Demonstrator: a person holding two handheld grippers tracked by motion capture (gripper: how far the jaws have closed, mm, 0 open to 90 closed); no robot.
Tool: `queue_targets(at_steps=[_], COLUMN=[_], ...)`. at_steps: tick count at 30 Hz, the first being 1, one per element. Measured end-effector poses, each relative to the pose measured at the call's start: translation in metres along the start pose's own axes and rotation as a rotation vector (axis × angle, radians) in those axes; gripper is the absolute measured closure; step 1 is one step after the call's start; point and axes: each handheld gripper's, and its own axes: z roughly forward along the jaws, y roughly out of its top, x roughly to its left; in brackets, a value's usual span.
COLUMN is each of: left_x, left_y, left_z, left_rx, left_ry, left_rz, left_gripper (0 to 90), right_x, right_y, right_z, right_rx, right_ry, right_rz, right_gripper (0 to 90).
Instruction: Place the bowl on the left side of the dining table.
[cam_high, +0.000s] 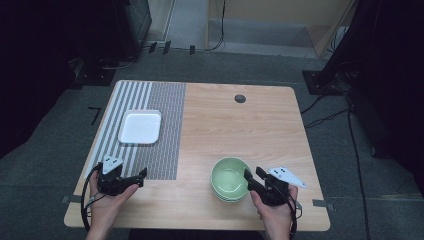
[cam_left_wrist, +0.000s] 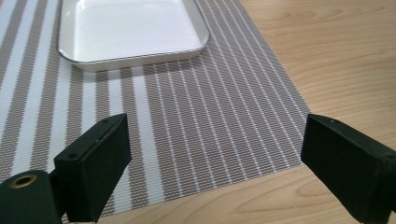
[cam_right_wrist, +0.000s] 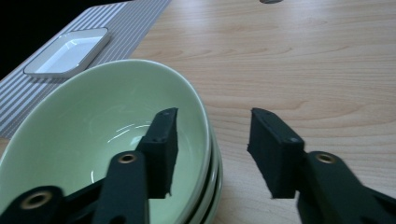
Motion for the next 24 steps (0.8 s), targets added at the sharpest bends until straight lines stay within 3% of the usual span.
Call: queue_targets(at_steps=[3, 7, 8, 11, 15, 20, 22, 24], left_x=[-0.004, -0.016, -0.016, -0.021, -0.026, -0.036, -0.043, -0.052], left_y=[0.001, 0.004, 0.004, 0.007, 0.010, 0.018, 0.023, 0.028], left_z=[0.001, 0.001, 0.001, 0.001, 0.000, 0.000, 0.001, 0.003], left_rx=[-0.001, 0.001, 0.001, -0.003, -0.009, -0.020, -0.029, -0.041], left_ry=[-0.009, -0.027, -0.027, -0.031, -0.043, -0.062, -0.079, -0.104], left_rz=[0.002, 0.017, 0.017, 0.024, 0.027, 0.034, 0.039, 0.052], left_gripper=[8.1, 8.2, 8.2, 8.2, 8.2, 8.3, 8.3, 8.3], right_x=[0.002, 0.006, 0.006, 0.012, 0.013, 0.010, 0.010, 0.006], right_y=[-0.001, 0.002, 0.002, 0.009, 0.013, 0.020, 0.021, 0.022], right_z=[0.001, 0.007, 0.007, 0.008, 0.009, 0.009, 0.008, 0.009], right_rx=[-0.004, 0.032, 0.032, 0.060, 0.065, 0.057, 0.033, 0.039], right_ry=[-0.001, -0.007, -0.007, -0.035, -0.045, 0.000, 0.017, 0.038], right_rz=[-0.001, -0.023, -0.023, -0.085, -0.094, -0.127, -0.160, -0.133], right_gripper=[58.7, 72.4, 72.4, 79.4, 83.6, 87.4, 87.7, 86.0])
